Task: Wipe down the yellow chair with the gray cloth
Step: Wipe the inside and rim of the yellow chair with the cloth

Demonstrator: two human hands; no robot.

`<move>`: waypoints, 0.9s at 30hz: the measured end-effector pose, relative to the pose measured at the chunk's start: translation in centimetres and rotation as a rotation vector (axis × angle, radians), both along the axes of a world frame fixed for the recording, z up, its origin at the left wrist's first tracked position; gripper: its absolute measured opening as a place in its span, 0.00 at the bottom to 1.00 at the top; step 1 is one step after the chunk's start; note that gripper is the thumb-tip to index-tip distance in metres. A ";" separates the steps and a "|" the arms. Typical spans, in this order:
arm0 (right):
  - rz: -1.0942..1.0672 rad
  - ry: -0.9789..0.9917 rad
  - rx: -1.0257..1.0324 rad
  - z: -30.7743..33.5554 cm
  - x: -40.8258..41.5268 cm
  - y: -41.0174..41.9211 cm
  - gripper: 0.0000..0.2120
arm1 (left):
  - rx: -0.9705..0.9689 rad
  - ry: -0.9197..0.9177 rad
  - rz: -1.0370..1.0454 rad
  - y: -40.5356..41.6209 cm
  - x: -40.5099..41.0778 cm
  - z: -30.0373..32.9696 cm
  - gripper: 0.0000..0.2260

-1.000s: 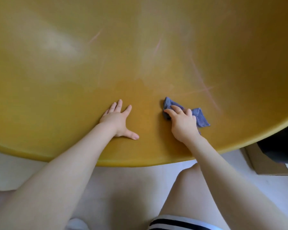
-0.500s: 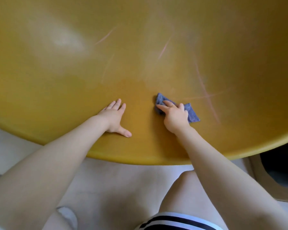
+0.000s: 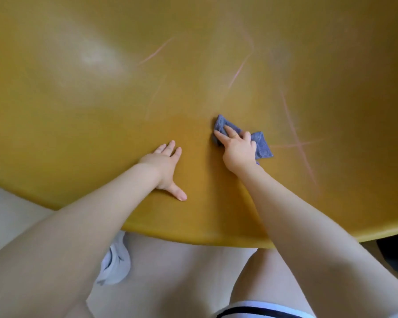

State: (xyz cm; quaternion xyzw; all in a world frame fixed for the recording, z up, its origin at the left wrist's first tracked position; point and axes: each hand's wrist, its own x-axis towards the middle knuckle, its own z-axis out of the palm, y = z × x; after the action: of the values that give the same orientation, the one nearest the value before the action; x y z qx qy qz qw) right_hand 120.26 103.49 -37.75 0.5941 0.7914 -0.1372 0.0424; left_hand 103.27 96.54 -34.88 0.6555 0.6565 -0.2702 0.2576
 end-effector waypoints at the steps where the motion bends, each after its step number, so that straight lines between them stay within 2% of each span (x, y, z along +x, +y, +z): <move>1: -0.043 0.013 0.004 -0.1 -0.7 0.9 0.30 | 0.006 -0.005 -0.011 0.1 -0.2 0.0 0.58; 3: -0.084 0.043 0.003 0.1 -1.5 1.6 0.30 | 0.050 -0.019 -0.046 0.8 -0.8 0.3 0.53; 6: 0.009 0.056 0.051 -0.5 -1.7 -0.6 0.28 | 0.196 -0.032 -0.119 2.7 -1.9 0.4 0.47; 10: 0.126 0.176 0.159 -1.8 -2.3 -4.9 0.26 | 0.227 -0.060 -0.144 5.0 -2.4 -0.7 0.53; 13: 0.151 0.169 0.161 -1.7 -2.7 -3.3 0.28 | 0.211 -0.091 -0.130 5.8 -2.5 -1.1 0.57; 18: -0.050 0.080 0.122 -1.4 -4.7 3.2 0.28 | 0.183 -0.088 -0.119 6.2 -2.3 -1.5 0.59; 21: -0.105 0.075 0.135 -1.8 -6.4 3.0 0.28 | 0.180 -0.084 -0.106 6.5 -2.1 -1.4 0.59; 27: 0.114 0.114 0.075 -1.1 -4.8 -2.9 0.25 | 0.149 -0.092 -0.105 6.5 -2.0 -0.8 0.60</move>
State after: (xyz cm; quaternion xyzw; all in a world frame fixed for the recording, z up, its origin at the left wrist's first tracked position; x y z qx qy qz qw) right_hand 115.44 100.61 -38.85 0.5405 0.8297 -0.1385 -0.0169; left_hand 101.28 103.05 -35.69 0.7180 0.6271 -0.2032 0.2236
